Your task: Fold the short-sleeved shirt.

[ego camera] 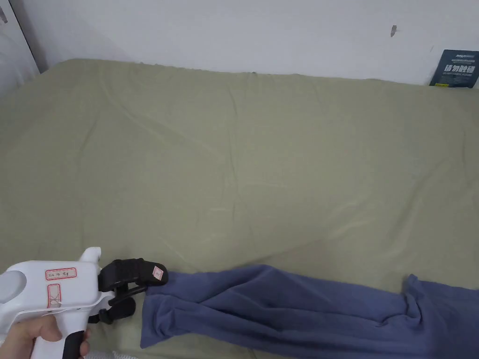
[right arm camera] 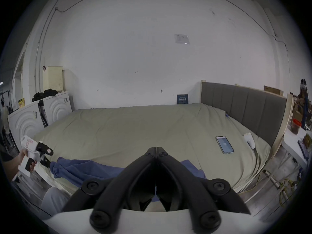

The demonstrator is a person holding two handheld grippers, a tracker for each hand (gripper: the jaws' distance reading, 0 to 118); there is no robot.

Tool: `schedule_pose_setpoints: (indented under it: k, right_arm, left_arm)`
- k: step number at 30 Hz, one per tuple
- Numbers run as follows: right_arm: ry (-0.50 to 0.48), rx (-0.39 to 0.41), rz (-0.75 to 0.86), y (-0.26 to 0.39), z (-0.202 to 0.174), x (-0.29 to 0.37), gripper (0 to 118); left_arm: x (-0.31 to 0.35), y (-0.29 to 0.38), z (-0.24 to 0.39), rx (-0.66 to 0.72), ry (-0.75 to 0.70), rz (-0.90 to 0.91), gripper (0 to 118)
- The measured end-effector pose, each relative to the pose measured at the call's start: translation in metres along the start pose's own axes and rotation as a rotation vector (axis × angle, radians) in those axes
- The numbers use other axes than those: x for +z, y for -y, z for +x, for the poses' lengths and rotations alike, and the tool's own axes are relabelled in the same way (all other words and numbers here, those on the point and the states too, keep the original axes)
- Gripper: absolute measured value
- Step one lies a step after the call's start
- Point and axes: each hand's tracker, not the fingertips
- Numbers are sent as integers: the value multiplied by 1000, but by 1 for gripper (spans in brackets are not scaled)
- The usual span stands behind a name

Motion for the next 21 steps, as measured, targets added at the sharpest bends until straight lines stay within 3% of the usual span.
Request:
schedule_pose_setpoints:
  k: [3,8,10,11,12,13,15,21]
  right_arm:
    - [3,-2,-5,0,0,0,0]
    - [0,16,-14,-3,-7,-1,0]
    - [-8,6,-16,-2,-7,-1,0]
    - [-12,-1,-20,-1,-7,-2,0]
    - [-16,-8,-26,0,-6,-4,0]
    - [-17,-16,-26,1,-6,-4,0]
    - [-23,-32,-31,2,-5,-4,0]
    - [-23,-37,-41,2,-1,-5,0]
  left_arm:
    - [-14,11,17,55,125,-43,118]
    - [-39,10,22,-14,78,-35,117]
    - [-40,9,31,-55,41,-48,108]
    - [-36,5,24,-71,12,-42,65]
    - [-37,3,24,-76,-35,-42,0]
    - [-37,5,27,-100,-142,-5,2]
    - [-35,6,25,-86,-79,-61,2]
    - [-9,-5,53,-90,-119,26,2]
